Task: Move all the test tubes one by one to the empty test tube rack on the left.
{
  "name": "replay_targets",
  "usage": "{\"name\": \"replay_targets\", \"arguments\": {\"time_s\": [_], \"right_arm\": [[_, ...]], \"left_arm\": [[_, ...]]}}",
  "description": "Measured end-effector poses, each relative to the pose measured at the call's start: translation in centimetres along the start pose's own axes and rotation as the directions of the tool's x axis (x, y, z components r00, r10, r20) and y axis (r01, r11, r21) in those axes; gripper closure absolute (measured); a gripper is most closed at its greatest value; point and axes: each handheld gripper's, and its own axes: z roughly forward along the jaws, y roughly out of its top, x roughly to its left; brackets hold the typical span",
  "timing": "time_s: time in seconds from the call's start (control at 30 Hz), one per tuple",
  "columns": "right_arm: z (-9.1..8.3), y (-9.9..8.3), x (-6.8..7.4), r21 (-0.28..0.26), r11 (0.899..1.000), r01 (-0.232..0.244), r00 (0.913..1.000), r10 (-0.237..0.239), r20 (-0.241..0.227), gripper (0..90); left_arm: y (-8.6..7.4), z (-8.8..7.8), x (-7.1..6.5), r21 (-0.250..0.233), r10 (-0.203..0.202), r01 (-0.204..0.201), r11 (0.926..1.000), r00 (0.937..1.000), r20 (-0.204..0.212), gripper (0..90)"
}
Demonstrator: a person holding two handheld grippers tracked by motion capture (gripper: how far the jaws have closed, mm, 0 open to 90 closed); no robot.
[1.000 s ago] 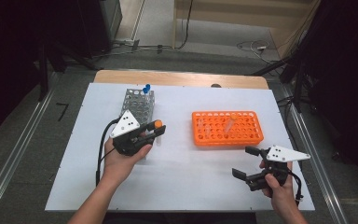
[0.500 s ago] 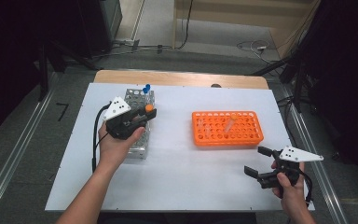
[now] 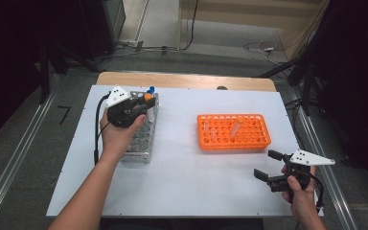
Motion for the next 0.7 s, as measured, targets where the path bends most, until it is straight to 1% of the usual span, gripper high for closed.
{"name": "replay_targets", "arguments": {"time_s": [0.17,0.33,0.53,0.7], "right_arm": [[0.0,-0.1,-0.1,-0.002,1.0,0.001,1.0,-0.001,0.008,0.0],[0.0,-0.2,-0.2,-0.009,1.0,0.0,0.9999,0.0,0.013,0.0],[-0.1,-0.3,-0.2,-0.014,1.0,0.002,0.9999,-0.002,0.017,0.0],[-0.1,-0.3,-0.2,-0.013,1.0,0.003,0.9999,-0.003,0.015,0.0]], "left_arm": [[0.3,0.9,0.7,0.003,-0.005,0.005,1.0,0.9998,-0.018,70.7],[0.6,1.6,1.3,-0.005,-0.013,0.013,0.9999,0.9994,-0.033,70.7],[1.0,2.3,1.8,-0.015,-0.017,0.017,0.9997,0.9988,-0.046,70.7],[1.2,2.9,2.3,-0.018,-0.022,0.02,0.9996,0.9976,-0.066,70.7]]}}
